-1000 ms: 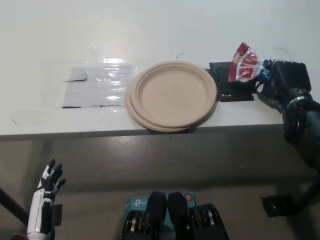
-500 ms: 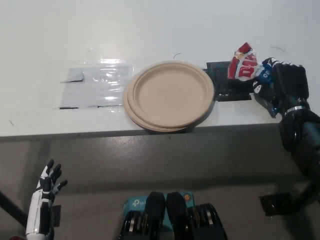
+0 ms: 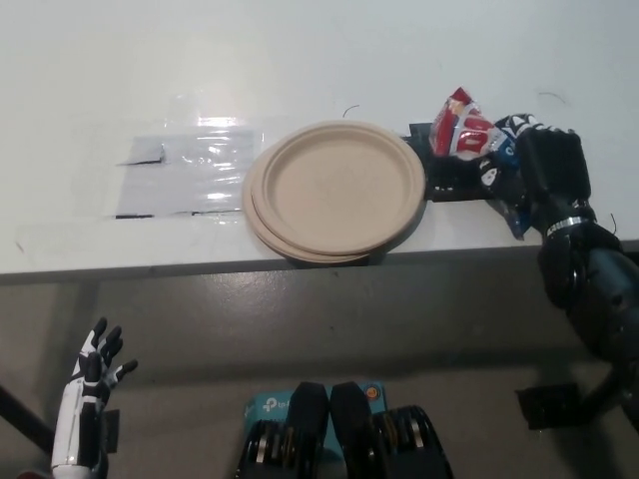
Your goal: The robot picks up a small bag of sunflower seeds on the right hand side and take it to the empty plate on the left hand side then pours some sunflower seeds on to the plate.
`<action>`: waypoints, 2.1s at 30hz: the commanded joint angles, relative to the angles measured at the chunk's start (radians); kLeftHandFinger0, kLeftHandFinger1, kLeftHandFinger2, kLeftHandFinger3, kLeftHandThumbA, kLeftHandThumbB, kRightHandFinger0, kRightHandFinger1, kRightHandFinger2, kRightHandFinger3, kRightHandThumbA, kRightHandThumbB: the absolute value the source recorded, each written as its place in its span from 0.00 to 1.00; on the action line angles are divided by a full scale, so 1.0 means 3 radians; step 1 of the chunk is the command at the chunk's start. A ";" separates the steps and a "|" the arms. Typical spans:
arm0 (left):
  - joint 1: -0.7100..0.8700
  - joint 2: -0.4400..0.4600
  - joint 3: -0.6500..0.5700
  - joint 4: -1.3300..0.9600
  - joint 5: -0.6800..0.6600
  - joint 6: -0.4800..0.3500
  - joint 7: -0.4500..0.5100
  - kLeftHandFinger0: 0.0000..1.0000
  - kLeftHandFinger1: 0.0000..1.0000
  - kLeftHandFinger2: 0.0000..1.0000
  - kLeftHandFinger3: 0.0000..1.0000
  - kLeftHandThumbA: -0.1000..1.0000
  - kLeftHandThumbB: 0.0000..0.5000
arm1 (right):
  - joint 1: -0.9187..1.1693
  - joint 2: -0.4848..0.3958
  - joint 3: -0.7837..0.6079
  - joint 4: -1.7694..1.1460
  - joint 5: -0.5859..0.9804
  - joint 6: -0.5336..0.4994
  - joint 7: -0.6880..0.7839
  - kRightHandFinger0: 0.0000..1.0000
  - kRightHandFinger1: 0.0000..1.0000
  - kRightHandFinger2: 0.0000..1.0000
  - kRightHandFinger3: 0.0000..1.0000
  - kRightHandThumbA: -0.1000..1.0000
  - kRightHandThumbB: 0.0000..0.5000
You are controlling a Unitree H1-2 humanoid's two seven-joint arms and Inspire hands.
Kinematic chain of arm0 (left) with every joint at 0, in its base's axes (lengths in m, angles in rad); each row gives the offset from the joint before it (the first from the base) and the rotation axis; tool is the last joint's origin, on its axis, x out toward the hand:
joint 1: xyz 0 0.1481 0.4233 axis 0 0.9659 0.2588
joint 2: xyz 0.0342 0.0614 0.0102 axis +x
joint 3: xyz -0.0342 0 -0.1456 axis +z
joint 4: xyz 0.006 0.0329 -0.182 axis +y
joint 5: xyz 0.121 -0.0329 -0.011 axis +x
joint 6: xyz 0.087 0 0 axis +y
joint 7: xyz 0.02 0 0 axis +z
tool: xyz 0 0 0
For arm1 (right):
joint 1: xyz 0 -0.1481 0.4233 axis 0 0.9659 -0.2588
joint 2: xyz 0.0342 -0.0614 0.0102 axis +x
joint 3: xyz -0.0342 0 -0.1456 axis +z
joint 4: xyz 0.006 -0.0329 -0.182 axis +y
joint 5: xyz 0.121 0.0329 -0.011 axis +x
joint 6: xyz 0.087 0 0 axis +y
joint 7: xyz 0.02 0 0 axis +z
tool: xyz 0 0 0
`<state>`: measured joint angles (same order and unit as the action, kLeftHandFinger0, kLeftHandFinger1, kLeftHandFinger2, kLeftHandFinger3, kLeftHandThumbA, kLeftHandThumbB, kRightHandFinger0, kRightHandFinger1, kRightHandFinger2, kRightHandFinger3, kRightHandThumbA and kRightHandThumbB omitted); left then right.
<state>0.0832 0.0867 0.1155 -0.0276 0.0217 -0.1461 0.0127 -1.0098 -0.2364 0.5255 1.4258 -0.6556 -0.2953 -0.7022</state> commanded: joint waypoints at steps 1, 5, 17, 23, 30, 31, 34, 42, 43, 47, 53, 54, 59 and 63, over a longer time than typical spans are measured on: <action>-0.0029 0.0035 0.0032 -0.0101 -0.0041 -0.0098 0.0017 0.87 1.00 1.00 1.00 1.00 0.00 | -0.0280 -0.0035 0.0087 -0.0093 -0.0077 -0.0270 -0.0213 0.00 0.27 0.86 0.77 0.00 0.27; -0.0032 0.0033 0.0036 -0.0110 -0.0047 -0.0081 0.0019 0.86 1.00 1.00 1.00 1.00 0.00 | -0.0379 -0.0083 0.0247 -0.0138 -0.0204 -0.0326 -0.0281 0.00 0.32 0.82 0.73 0.00 0.20; -0.0031 0.0046 0.0044 -0.0104 -0.0039 -0.0101 0.0022 0.84 0.99 1.00 1.00 1.00 0.00 | -0.0512 -0.0238 0.0512 -0.0204 -0.0380 -0.0420 -0.0358 0.00 0.24 0.65 0.49 0.00 0.30; -0.0037 0.0046 0.0047 -0.0110 -0.0039 -0.0075 0.0022 0.82 0.97 1.00 1.00 1.00 0.00 | -0.0534 -0.0272 0.0634 -0.0212 -0.0507 -0.0361 -0.0399 0.00 0.22 0.60 0.47 0.00 0.33; -0.0031 0.0049 0.0052 -0.0114 -0.0039 -0.0063 0.0022 0.81 0.96 1.00 1.00 1.00 0.00 | -0.0616 -0.0345 0.0901 -0.0290 -0.0751 -0.0336 -0.0464 0.00 0.25 0.65 0.37 0.00 0.37; -0.0034 0.0055 0.0053 -0.0112 -0.0038 -0.0062 0.0020 0.81 0.96 1.00 1.00 1.00 0.00 | -0.0639 -0.0356 0.0959 -0.0302 -0.0806 -0.0353 -0.0534 0.00 0.22 0.65 0.35 0.00 0.42; -0.0055 0.0058 0.0050 -0.0107 -0.0037 -0.0053 0.0018 0.80 0.95 1.00 1.00 1.00 0.00 | -0.0677 -0.0378 0.0998 -0.0336 -0.0833 -0.0367 -0.0476 0.00 0.26 0.71 0.38 0.00 0.39; -0.0038 0.0064 0.0036 -0.0122 -0.0036 -0.0061 0.0002 0.79 0.94 1.00 1.00 1.00 0.00 | -0.0711 -0.0372 0.1051 -0.0447 -0.0930 -0.0362 -0.0401 0.00 0.25 0.74 0.41 0.00 0.43; -0.0040 0.0069 0.0037 -0.0129 -0.0038 -0.0049 -0.0001 0.79 0.94 1.00 1.00 1.00 0.00 | -0.0717 -0.0372 0.1062 -0.0456 -0.0945 -0.0351 -0.0394 0.00 0.26 0.74 0.42 0.00 0.43; -0.0062 0.0076 0.0043 -0.0142 -0.0053 -0.0014 -0.0003 0.78 0.93 1.00 1.00 1.00 0.00 | -0.0768 -0.0361 0.1103 -0.0444 -0.1010 -0.0333 -0.0457 0.00 0.23 0.75 0.43 0.00 0.48; -0.0072 0.0091 0.0030 -0.0155 -0.0024 0.0000 -0.0006 0.77 0.91 1.00 1.00 1.00 0.00 | -0.0813 -0.0357 0.1177 -0.0407 -0.1106 -0.0333 -0.0471 0.00 0.13 0.63 0.35 0.00 0.54; -0.0064 0.0092 0.0028 -0.0165 -0.0030 0.0012 -0.0009 0.77 0.91 1.00 1.00 1.00 0.00 | -0.0807 -0.0357 0.1183 -0.0408 -0.1116 -0.0333 -0.0485 0.00 0.12 0.62 0.34 0.00 0.55; -0.0066 0.0102 0.0022 -0.0155 -0.0034 0.0004 -0.0011 0.76 0.88 1.00 1.00 1.00 0.00 | -0.0828 -0.0348 0.1298 -0.0385 -0.1229 -0.0311 -0.0473 0.00 0.06 0.59 0.27 0.00 0.54; -0.0079 0.0111 0.0019 -0.0168 -0.0047 0.0033 -0.0024 0.76 0.87 1.00 1.00 1.00 0.00 | -0.0850 -0.0338 0.1377 -0.0354 -0.1308 -0.0282 -0.0462 0.00 0.02 0.59 0.26 0.00 0.48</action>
<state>0.0677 0.1039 0.1176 -0.0407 0.0183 -0.1371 0.0119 -1.1820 -0.3233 0.9267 1.3234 -1.0135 -0.3843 -0.7997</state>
